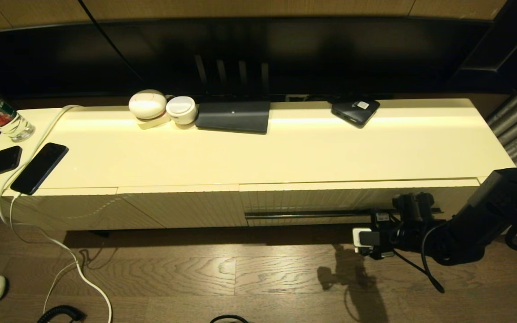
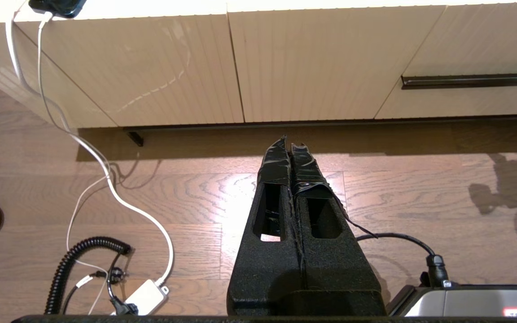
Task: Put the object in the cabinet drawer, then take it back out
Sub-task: Open the drawer
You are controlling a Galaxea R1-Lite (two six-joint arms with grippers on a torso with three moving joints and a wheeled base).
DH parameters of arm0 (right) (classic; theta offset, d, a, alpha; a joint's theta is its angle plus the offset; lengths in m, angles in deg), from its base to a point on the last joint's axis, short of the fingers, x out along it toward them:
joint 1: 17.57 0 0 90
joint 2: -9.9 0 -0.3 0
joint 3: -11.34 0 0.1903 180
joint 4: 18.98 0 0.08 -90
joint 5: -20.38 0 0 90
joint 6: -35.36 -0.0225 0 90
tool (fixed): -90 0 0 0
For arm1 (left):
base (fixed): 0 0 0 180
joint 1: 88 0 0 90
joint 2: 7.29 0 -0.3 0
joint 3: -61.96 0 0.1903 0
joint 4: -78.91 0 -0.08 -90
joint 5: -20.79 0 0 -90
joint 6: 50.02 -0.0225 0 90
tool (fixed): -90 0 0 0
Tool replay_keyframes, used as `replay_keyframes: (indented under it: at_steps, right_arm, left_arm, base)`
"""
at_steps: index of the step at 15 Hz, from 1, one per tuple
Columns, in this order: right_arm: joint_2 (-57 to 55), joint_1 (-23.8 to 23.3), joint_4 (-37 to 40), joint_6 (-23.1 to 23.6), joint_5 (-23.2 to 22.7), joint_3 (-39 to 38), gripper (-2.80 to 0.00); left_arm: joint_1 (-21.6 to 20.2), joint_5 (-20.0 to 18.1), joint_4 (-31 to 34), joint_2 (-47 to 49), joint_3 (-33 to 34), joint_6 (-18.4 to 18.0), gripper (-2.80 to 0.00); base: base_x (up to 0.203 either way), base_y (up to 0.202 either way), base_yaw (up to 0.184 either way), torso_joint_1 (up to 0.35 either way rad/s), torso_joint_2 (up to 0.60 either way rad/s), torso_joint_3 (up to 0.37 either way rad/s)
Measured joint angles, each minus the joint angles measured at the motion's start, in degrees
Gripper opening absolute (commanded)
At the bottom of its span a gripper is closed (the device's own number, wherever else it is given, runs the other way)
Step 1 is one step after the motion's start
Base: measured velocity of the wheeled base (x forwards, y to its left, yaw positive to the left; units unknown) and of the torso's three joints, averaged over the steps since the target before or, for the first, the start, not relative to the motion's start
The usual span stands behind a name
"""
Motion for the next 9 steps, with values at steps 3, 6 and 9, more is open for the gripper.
replay_keyframes:
  at_steps: [3, 6, 9]
  right_arm:
    - [-0.16, 0.04, 0.02, -0.02, -0.03, -0.51, 0.0]
    - [0.16, 0.06, 0.0, 0.05, -0.17, -1.65, 0.0]
    - [0.39, 0.09, 0.52, 0.22, -0.51, -3.41, 0.0]
  left_arm:
    - [0.0, 0.0, 0.01, 0.0, 0.0, -0.01, -2.8]
    - [0.0, 0.0, 0.0, 0.0, 0.0, -0.01, -2.8]
    - [0.0, 0.02, 0.02, 0.0, 0.0, -0.01, -2.8]
  base:
    - [0.0, 0.0, 0.0, 0.0, 0.0, 0.0]
    - [0.0, 0.0, 0.0, 0.0, 0.0, 0.0]
    - [0.0, 0.0, 0.0, 0.0, 0.0, 0.0]
